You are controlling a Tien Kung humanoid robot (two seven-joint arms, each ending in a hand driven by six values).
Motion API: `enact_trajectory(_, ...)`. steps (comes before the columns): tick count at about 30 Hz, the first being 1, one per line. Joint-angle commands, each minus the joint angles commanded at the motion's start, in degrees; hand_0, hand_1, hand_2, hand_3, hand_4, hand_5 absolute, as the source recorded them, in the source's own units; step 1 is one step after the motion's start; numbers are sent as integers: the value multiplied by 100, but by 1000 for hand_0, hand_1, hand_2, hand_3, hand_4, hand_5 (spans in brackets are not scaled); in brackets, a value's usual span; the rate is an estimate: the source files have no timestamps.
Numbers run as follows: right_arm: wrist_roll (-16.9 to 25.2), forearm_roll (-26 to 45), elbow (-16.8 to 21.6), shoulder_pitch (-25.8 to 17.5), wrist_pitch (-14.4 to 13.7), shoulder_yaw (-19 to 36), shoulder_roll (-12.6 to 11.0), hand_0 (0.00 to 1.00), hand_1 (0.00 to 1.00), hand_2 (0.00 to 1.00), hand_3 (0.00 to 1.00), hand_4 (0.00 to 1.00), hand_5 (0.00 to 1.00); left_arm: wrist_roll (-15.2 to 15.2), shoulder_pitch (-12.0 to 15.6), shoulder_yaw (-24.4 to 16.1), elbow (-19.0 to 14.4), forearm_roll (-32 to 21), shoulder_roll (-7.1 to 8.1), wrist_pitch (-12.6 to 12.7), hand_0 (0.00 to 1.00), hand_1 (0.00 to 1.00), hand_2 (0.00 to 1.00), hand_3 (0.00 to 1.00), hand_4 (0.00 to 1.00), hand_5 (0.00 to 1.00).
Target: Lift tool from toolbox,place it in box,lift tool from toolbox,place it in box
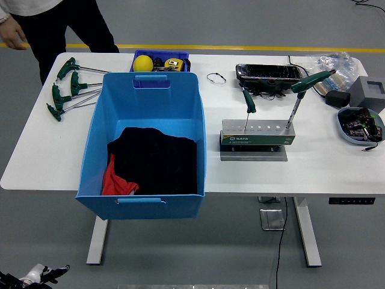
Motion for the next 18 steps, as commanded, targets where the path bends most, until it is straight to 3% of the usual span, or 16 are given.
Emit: enact_trajectory(18,-5,6,-1,31,12,28,3,921,848,855,883,998,998,-4,-12,-11,0,-7,-1,12,644,652,676,661,696,702)
